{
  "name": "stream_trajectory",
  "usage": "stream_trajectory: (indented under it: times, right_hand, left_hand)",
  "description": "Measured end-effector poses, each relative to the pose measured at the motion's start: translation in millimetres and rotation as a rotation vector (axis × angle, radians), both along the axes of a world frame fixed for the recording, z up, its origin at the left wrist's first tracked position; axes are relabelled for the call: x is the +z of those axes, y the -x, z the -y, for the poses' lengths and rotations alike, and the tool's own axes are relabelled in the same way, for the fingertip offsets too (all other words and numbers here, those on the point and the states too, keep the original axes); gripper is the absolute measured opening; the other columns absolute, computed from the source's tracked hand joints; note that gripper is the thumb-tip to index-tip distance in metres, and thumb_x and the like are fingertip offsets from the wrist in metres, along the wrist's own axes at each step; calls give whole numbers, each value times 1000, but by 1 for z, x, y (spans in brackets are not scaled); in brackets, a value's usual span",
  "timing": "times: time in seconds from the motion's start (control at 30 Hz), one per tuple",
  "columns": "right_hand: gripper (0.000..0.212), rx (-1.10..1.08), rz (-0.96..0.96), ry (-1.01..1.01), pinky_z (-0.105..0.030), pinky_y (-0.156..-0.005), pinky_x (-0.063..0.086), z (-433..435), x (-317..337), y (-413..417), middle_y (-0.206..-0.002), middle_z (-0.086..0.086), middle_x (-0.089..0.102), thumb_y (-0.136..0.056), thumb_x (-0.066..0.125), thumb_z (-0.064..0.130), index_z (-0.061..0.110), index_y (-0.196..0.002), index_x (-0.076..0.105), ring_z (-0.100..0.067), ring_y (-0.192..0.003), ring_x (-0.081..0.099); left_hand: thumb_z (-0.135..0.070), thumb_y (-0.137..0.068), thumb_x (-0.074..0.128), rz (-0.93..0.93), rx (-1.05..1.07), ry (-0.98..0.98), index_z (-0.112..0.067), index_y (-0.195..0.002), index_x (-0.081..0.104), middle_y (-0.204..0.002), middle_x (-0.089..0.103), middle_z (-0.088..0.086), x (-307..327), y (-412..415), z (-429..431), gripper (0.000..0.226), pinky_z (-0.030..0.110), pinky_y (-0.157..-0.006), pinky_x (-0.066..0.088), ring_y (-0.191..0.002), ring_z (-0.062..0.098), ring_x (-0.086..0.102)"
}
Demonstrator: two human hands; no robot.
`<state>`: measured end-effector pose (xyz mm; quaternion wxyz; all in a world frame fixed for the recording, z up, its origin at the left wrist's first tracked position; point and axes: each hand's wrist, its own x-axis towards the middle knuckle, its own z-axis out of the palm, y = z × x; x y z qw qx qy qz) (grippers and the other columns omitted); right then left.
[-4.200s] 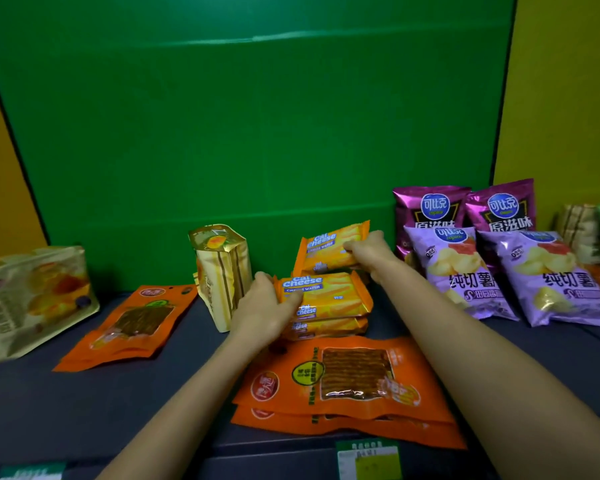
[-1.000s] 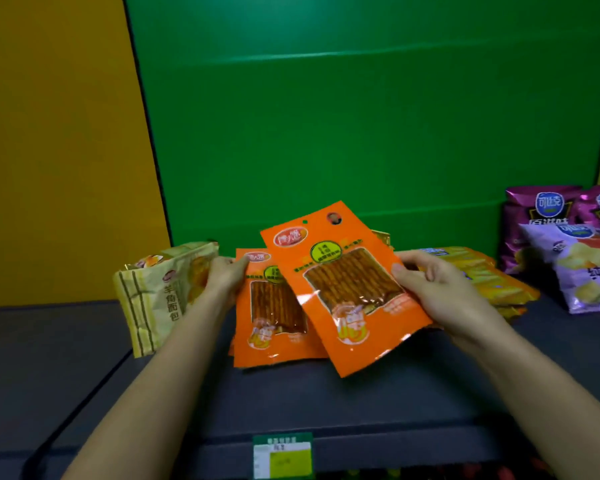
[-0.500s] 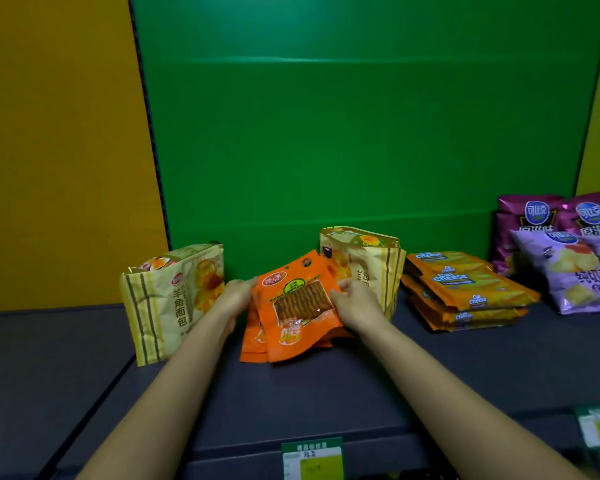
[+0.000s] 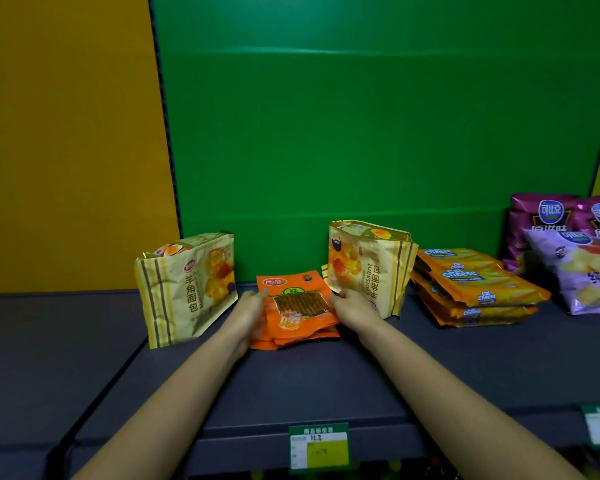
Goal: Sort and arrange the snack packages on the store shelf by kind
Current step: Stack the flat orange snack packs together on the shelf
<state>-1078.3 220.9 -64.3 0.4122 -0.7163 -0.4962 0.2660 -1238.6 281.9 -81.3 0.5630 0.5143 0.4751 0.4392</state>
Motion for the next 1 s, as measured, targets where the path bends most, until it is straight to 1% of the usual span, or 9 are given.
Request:
stream_trajectory:
  times: [0.07, 0.13, 0.2, 0.23, 0.33, 0.4, 0.47, 0.77, 1.0]
  right_hand:
    - [37, 68, -42, 21, -28, -96, 39, -1, -4, 6, -128, -12, 57, -96, 39, 28, 9, -125, 52, -28, -119, 52]
    - [37, 120, -68, 39, -35, -105, 38, -1, -6, 13, -130, -10, 58, -95, 40, 30, 13, -126, 52, -26, -120, 52]
    - [36, 105, -123, 12, -35, -105, 39, -3, -7, 14, -129, -9, 58, -95, 41, 28, 12, -126, 51, -26, -120, 53]
    - [35, 82, -155, 1, -34, -103, 40, -2, -6, 15, -128, -8, 58, -95, 42, 26, 11, -126, 50, -26, -119, 53]
    - [35, 101, -146, -9, -36, -104, 40, -3, -9, 16, -128, -8, 58, -94, 42, 22, 14, -126, 51, -25, -117, 54]
    - [38, 130, -88, 3, -39, -107, 37, -3, -11, 19, -136, -8, 52, -94, 42, 21, 17, -131, 48, -25, -123, 50]
    - [41, 125, -66, -9, -39, -110, 35, -3, -11, 21, -143, -7, 46, -94, 42, 22, 17, -135, 44, -26, -129, 46]
    - [42, 95, -17, -40, -30, -104, 32, 10, -4, 22, -144, -11, 42, -97, 39, 20, 6, -137, 39, -27, -132, 40]
    - [42, 128, -89, -46, -29, -104, 33, 23, 1, 20, -138, -6, 48, -97, 40, 20, 11, -138, 40, -24, -128, 44]
  left_hand:
    - [-32, -96, 40, 15, 2, 26, -6, -137, 37, -124, 60, 18, 1, -2, 4, 48, 29, -57, 52, -80, 22, 65]
    - [-30, -97, 39, 15, 0, 23, -6, -135, 38, -112, 64, 15, 3, -2, 6, 44, 26, -53, 49, -74, 19, 61]
    - [-24, -97, 40, 14, -13, 10, -5, -134, 39, -93, 64, 8, 3, -1, 7, 42, 26, -52, 48, -69, 17, 60]
    - [-20, -97, 40, -5, -8, -6, -5, -135, 38, -93, 63, 8, 3, -1, 7, 41, 27, -55, 48, -70, 17, 59]
    - [-9, -95, 42, -145, -4, -76, -8, -138, 33, -122, 59, 15, 1, -3, 9, 44, 32, -75, 50, -87, 21, 59]
    - [-9, -95, 42, -195, -23, -106, -11, -138, 33, -129, 55, 14, 1, -4, 11, 44, 37, -92, 48, -100, 24, 58]
    - [-11, -95, 42, -208, -23, -126, -12, -137, 34, -131, 54, 13, 1, -4, 12, 43, 39, -100, 45, -110, 27, 58]
    - [-10, -94, 44, -388, 14, -214, -10, -139, 33, -138, 48, 13, 7, -5, 21, 46, 34, -103, 38, -121, 27, 51]
    - [-15, -93, 48, -568, 77, -387, -6, -139, 35, -144, 42, 15, 9, -3, 29, 48, 33, -105, 32, -130, 28, 42]
